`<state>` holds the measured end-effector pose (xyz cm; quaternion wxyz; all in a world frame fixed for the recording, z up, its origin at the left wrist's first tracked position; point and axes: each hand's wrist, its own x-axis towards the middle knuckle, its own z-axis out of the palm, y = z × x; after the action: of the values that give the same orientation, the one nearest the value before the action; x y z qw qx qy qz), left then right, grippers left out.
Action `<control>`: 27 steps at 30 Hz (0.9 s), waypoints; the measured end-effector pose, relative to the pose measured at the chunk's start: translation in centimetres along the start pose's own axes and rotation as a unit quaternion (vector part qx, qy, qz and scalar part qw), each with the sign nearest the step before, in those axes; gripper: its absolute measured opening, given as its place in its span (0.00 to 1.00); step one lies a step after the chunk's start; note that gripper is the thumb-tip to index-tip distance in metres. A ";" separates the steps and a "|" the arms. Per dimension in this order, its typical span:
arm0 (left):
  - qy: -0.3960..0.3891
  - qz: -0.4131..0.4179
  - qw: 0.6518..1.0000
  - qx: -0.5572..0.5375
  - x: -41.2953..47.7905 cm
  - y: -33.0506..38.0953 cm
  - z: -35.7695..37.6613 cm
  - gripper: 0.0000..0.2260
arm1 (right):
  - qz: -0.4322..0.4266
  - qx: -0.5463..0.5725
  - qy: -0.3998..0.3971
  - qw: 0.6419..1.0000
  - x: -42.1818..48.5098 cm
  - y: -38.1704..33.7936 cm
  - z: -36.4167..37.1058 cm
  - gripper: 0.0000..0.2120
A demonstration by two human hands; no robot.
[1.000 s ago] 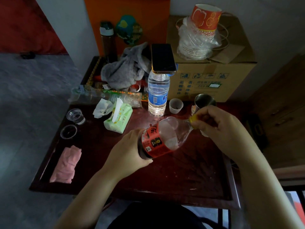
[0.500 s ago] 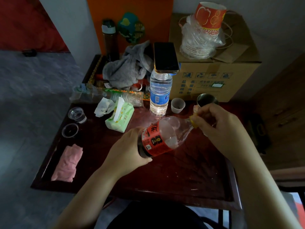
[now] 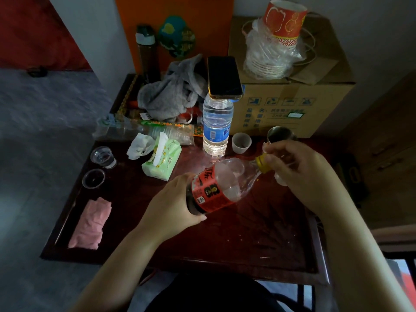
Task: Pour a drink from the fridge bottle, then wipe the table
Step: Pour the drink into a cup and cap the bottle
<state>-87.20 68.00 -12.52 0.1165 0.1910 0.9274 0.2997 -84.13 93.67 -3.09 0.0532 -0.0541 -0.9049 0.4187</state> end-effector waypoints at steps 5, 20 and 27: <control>-0.005 -0.002 1.000 0.005 0.1 -0.2 0.1 0.31 | -0.009 0.046 -0.049 0.998 -0.1 0.4 -0.2 0.12; -0.011 -0.012 1.000 0.003 -0.2 -0.1 -0.3 0.33 | -0.023 -0.009 -0.046 0.999 0.5 0.5 1.0 0.14; -0.020 -0.014 1.000 0.000 0.0 0.0 -0.3 0.32 | -0.024 0.055 -0.076 0.995 0.6 1.4 0.5 0.14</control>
<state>-87.34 67.81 -12.28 0.1391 0.1839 0.9276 0.2940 -84.72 94.34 -4.44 -0.0031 0.0031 -0.8831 0.4692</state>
